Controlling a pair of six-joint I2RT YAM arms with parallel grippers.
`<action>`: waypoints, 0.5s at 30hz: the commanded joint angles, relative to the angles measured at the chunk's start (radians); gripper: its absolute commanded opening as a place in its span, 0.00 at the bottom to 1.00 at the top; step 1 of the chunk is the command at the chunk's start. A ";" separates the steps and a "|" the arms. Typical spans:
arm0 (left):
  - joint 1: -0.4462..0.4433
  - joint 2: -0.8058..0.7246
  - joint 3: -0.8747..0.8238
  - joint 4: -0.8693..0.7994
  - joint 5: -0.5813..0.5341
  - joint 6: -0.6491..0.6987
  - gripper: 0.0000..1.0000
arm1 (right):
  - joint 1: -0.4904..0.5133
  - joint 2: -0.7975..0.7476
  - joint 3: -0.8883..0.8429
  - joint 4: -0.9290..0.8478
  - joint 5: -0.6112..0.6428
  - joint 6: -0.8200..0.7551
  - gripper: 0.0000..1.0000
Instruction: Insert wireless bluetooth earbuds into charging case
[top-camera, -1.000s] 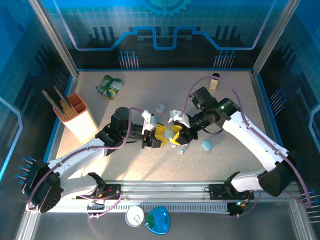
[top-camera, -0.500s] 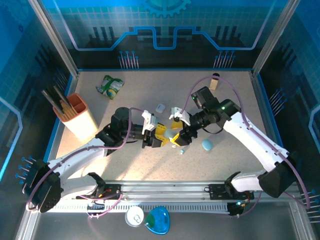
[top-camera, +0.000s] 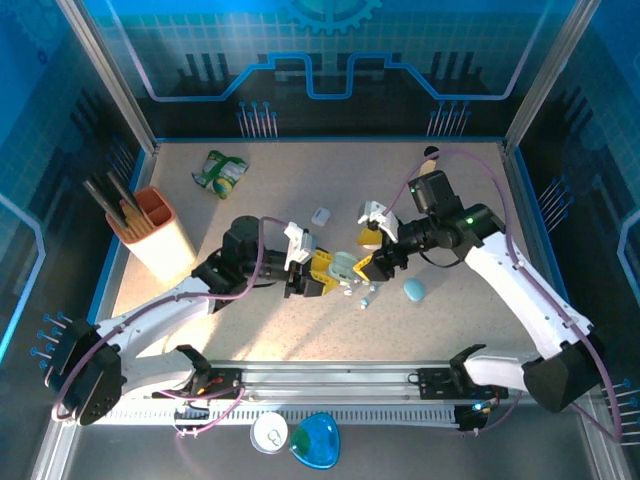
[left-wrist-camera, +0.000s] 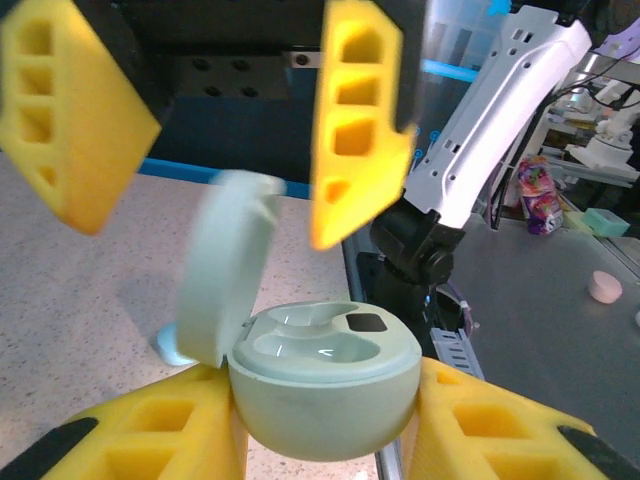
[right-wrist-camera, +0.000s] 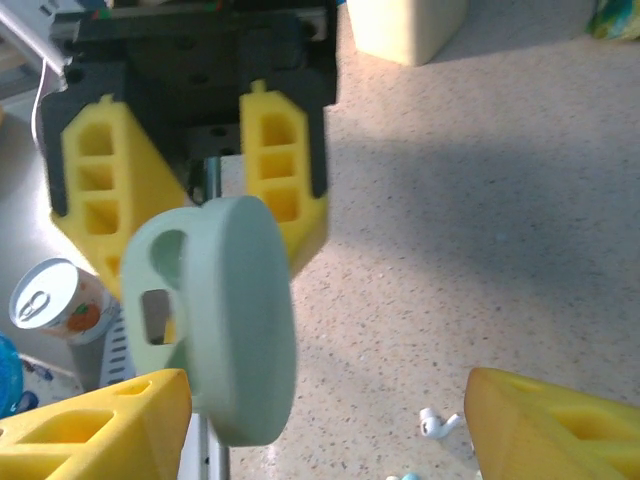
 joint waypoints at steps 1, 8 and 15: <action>-0.010 -0.001 -0.006 0.044 0.051 -0.003 0.38 | -0.022 -0.040 -0.032 0.081 -0.031 0.049 0.73; -0.010 -0.002 -0.008 0.064 0.029 -0.021 0.38 | -0.002 -0.025 -0.027 0.095 -0.065 0.046 0.65; -0.007 -0.001 -0.014 0.120 -0.045 -0.070 0.38 | 0.036 0.002 -0.031 0.116 -0.028 0.017 0.47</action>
